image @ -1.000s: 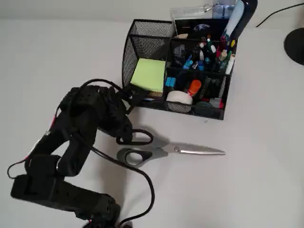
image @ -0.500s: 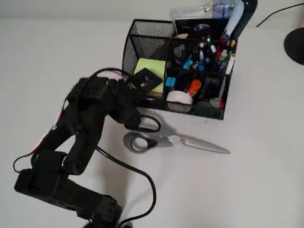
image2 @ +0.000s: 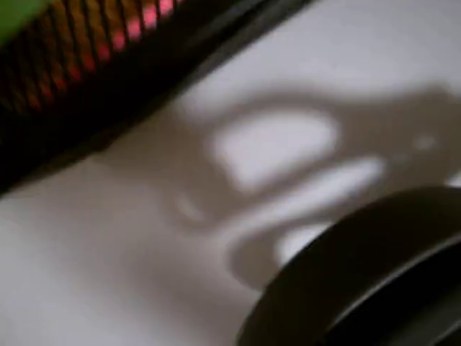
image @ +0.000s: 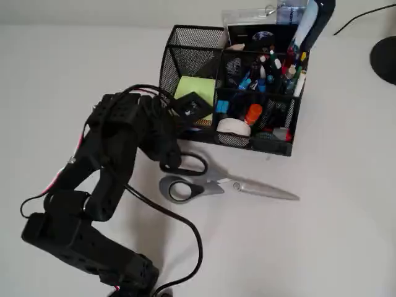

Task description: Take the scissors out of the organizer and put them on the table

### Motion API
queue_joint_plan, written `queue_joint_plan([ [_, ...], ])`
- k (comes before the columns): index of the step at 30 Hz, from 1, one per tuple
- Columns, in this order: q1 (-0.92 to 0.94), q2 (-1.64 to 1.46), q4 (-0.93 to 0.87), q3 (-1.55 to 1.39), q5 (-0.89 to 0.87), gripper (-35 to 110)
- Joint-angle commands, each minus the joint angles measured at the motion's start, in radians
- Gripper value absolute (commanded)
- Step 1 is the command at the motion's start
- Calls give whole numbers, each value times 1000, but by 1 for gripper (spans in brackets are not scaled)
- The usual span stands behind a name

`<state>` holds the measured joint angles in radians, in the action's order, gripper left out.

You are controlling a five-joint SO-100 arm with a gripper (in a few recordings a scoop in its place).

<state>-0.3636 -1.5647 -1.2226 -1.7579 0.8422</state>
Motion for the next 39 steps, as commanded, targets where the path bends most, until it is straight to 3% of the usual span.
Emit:
queue_joint_plan([
  [1,-55,-98,-109,87,44,74],
  [4,-71,-87,-313,169,186,74],
  [10,8,6,-353,184,422,74],
  [12,75,-67,-138,110,275,74],
  [14,137,-121,126,-115,399,74],
  [16,221,-272,379,-250,232,74],
  [18,287,-394,499,-279,-9,74],
  [23,316,-658,302,-114,-301,74],
  [25,227,-620,175,-75,-207,74],
  [28,202,-630,14,21,-284,74],
  [30,110,-649,-37,-114,-192,74],
  [34,137,-690,-55,-155,-242,74],
  [37,69,-669,-23,-403,-37,74],
  [39,221,-686,37,-296,-195,74],
])
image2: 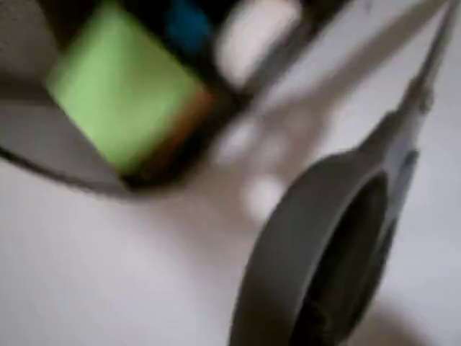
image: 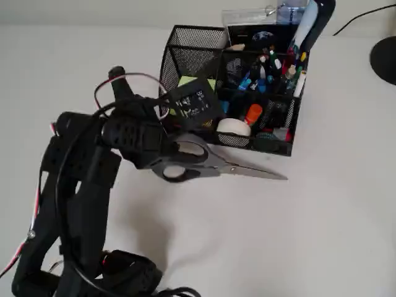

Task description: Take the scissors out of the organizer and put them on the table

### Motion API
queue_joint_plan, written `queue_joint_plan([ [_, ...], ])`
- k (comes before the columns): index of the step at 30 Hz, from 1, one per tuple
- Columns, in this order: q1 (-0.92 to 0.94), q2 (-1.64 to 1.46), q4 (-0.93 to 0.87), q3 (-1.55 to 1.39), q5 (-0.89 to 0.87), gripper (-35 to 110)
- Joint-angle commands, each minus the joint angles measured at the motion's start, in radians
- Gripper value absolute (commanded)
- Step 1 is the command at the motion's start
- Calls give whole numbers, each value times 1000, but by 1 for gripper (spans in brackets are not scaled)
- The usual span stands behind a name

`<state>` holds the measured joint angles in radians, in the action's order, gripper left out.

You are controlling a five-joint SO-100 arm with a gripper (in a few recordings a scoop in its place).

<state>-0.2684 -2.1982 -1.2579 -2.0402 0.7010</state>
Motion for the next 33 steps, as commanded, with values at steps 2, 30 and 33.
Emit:
queue_joint_plan([
  [2,77,25,87,-109,98,74],
  [30,261,-1086,-117,-601,-650,74],
  [33,270,-1092,-95,-635,-683,74],
])
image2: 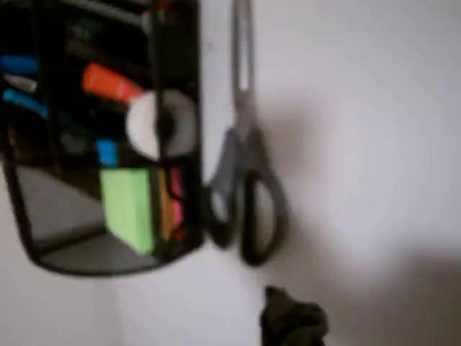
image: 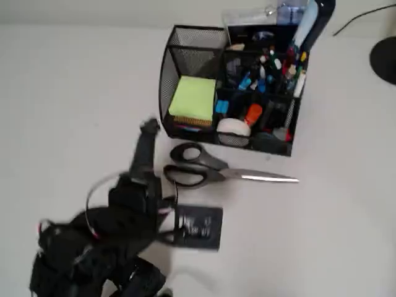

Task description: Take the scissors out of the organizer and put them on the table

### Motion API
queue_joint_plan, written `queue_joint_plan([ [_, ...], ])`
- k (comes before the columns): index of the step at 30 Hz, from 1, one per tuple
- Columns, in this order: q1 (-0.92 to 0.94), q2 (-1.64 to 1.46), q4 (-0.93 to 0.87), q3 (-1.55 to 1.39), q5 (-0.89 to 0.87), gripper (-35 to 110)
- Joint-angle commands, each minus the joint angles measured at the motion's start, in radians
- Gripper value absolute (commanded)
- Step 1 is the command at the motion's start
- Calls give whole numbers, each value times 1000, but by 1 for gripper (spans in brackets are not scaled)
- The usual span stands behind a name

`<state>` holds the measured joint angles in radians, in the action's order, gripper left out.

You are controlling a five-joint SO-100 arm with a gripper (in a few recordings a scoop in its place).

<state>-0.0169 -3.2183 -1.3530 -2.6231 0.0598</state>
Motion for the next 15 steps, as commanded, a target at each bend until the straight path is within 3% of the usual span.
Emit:
queue_joint_plan([
  [1,17,-72,2,-66,-55,74],
  [8,-5,-72,46,-337,-72,74],
  [15,46,-72,41,-345,-115,74],
])
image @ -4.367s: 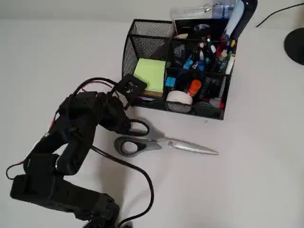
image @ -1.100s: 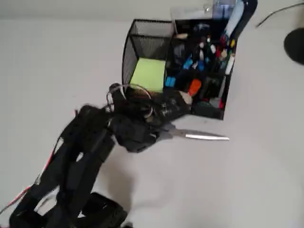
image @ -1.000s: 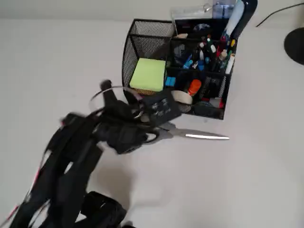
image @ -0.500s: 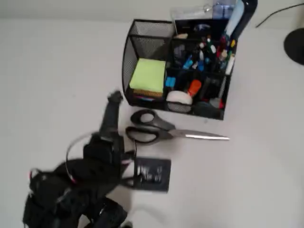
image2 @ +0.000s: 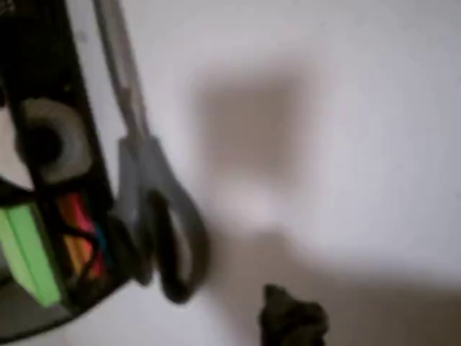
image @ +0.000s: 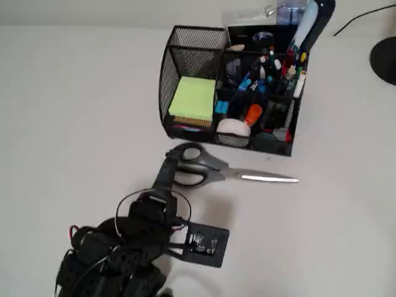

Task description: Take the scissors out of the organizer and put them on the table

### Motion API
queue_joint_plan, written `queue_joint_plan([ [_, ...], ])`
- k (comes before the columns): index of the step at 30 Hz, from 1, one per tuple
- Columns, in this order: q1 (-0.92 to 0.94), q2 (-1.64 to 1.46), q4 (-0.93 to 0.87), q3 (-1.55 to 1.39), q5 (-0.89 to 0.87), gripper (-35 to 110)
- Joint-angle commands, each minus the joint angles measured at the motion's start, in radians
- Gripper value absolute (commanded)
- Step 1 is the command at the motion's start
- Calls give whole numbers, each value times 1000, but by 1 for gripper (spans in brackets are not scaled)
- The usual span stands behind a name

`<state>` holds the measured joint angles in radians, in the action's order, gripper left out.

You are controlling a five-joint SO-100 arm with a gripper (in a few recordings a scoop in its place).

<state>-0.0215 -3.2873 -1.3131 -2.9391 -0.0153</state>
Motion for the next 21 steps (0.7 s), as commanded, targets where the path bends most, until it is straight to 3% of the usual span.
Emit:
queue_joint_plan([
  [1,92,-2,2,-29,-77,74],
  [7,212,0,3,-32,-160,76],
  [12,196,0,5,-32,-147,72],
  [19,61,-2,12,-31,-25,0],
  [21,40,-2,14,-31,-5,0],
])
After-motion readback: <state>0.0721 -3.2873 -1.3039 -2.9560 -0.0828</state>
